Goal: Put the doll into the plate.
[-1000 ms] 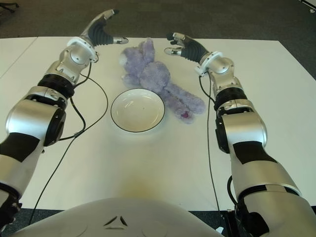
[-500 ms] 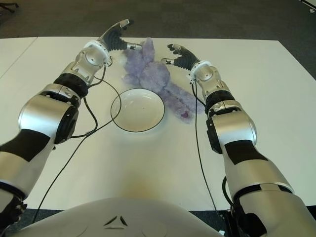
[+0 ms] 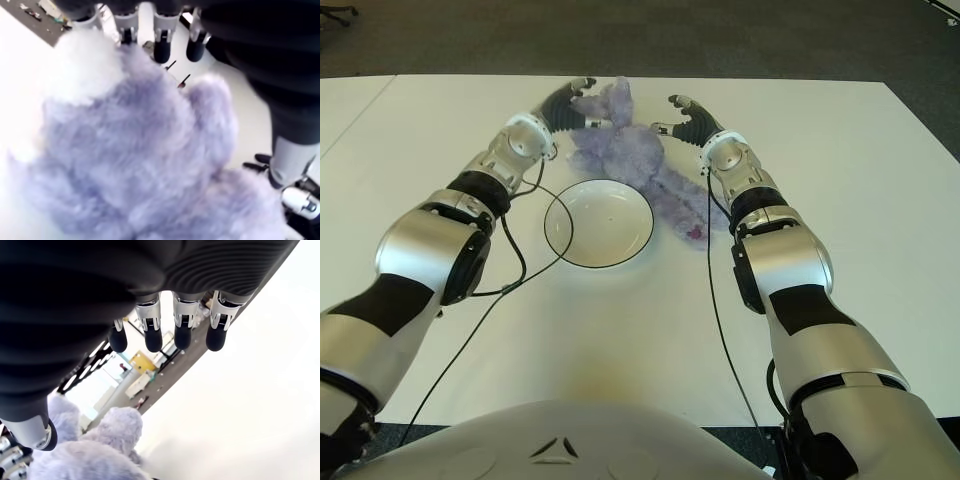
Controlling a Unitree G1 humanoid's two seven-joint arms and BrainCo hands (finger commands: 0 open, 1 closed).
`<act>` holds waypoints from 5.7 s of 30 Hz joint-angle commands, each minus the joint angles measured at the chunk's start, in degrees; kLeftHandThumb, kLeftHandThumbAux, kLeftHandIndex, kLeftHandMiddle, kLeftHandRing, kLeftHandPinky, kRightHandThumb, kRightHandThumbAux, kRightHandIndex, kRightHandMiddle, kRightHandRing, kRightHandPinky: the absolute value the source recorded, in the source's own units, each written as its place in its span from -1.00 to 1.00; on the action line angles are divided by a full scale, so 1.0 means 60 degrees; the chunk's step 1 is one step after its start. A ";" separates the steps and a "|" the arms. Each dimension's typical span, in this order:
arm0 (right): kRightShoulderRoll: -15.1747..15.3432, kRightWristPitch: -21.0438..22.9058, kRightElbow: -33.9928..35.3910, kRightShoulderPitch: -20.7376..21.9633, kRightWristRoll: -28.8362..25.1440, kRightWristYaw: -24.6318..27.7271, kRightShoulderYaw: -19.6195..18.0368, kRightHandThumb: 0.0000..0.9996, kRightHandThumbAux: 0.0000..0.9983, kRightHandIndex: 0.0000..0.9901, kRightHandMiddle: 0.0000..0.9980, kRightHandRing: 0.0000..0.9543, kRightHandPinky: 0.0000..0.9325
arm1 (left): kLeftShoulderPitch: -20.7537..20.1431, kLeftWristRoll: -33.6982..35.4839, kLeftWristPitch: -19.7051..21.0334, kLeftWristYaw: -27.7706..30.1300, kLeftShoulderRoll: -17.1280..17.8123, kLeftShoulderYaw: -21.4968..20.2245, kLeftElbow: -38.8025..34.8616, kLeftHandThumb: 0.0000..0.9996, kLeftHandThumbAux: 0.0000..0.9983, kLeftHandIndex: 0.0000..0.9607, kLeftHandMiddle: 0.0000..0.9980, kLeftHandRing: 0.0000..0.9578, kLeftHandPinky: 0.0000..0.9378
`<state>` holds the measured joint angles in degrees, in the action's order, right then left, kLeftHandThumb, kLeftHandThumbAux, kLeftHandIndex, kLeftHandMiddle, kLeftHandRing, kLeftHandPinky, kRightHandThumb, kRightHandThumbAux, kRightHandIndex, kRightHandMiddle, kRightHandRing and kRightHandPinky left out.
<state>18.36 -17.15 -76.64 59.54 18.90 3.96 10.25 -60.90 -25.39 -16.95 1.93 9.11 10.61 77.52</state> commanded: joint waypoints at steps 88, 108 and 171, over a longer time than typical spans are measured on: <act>0.1741 0.0713 0.2739 -0.0941 -0.0618 0.4530 -0.0233 -0.61 0.04 -1.00 -1.00 -1.00 -1.00 | 0.0578 -0.4396 0.2785 -0.1191 -0.1294 0.5345 0.0585 -0.67 -0.02 -1.00 -1.00 -1.00 -1.00; 0.1083 0.0250 0.3770 -0.2432 0.0094 0.3959 0.0837 -0.72 -0.14 -0.99 -1.00 -1.00 -1.00 | 0.0566 -0.4285 0.2754 -0.1231 -0.1311 0.5185 0.0565 -0.65 -0.05 -1.00 -1.00 -1.00 -1.00; -0.2016 0.2238 -0.0315 -0.2130 0.0861 -0.2739 0.0724 0.41 0.43 -0.12 0.51 0.59 0.71 | 0.0517 -0.3602 0.2889 -0.2858 -0.1237 0.4062 0.0493 0.70 0.33 -0.11 -0.05 0.24 0.30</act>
<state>6.93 -8.10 -74.47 50.47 23.59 -13.64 14.55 -61.27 -48.11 1.69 -15.63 2.82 35.83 78.95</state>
